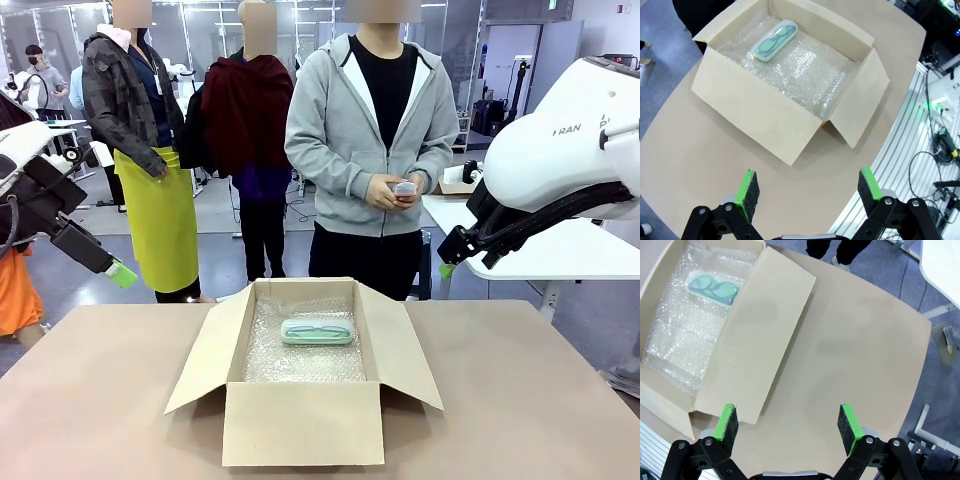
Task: Pack the glasses set securely to prepare it for shipping.
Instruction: Put the Glasses case from the right side of the table into the Package Box.
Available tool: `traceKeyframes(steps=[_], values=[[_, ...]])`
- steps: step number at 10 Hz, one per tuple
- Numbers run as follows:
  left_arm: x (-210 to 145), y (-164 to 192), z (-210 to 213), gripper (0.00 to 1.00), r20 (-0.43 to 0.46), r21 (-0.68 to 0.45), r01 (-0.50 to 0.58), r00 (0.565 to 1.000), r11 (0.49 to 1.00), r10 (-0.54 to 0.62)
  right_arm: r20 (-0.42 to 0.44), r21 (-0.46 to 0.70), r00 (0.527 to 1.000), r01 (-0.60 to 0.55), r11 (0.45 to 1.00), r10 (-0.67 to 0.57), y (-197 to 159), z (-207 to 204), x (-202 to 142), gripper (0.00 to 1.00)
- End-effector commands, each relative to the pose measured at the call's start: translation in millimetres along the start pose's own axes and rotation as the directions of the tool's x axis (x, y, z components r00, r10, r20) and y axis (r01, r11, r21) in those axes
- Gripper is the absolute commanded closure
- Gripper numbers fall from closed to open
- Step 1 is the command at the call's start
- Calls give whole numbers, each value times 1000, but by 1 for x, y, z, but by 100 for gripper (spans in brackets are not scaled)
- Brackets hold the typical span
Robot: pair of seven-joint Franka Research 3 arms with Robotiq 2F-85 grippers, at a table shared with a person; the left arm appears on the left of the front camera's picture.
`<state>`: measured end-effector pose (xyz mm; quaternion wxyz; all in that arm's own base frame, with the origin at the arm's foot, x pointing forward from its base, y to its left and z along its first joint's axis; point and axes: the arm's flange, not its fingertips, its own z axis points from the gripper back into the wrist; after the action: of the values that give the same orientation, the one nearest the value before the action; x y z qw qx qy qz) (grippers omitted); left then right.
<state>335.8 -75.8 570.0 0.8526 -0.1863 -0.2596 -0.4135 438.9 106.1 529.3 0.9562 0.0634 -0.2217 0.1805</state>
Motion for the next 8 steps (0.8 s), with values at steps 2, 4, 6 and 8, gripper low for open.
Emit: traceKeyframes(steps=[2, 4, 6, 8], values=[[-1, 1, 2, 0, 15, -23, 18, 1000, 1000, -18, -1, 3, 1000, -14, 1000, 14, -1, 1, 2, 0], [-1, 1, 2, 0, 15, -23, 18, 1000, 1000, -18, -1, 3, 1000, -14, 1000, 14, -1, 1, 2, 0], [-1, 1, 2, 0, 15, -23, 18, 1000, 1000, -18, -1, 3, 1000, -14, 1000, 14, -1, 1, 2, 0], [-1, 1, 2, 0, 15, -23, 18, 1000, 1000, -18, -1, 3, 1000, -14, 1000, 14, -1, 1, 2, 0]])
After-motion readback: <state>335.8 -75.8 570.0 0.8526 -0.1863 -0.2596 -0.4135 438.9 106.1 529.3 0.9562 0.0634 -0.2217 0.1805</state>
